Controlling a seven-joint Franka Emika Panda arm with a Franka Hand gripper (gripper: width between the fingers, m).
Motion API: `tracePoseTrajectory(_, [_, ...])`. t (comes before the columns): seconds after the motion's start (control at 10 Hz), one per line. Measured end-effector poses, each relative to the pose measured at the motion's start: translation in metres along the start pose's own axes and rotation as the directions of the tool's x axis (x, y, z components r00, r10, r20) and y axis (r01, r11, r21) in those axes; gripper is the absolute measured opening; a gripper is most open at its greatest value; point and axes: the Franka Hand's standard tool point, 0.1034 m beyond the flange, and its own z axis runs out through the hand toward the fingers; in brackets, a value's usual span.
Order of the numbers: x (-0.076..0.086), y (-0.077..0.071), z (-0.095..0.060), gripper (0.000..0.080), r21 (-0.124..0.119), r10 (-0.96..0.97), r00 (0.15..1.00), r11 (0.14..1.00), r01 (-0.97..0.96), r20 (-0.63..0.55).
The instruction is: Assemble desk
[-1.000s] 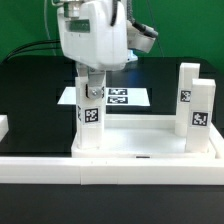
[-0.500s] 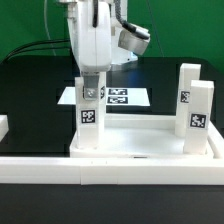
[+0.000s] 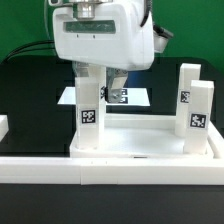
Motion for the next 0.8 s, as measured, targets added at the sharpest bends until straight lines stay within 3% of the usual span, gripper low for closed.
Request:
tracePoseTrajectory(0.4, [0.0030,0.0037,0.0001,0.0649,-0.005,-0.287,0.958,0.958,0.287,0.011])
tracePoseTrajectory(0.8, [0.0074,0.0080,-0.0003,0.0649,-0.002,-0.645,0.764,0.764,0.645,0.010])
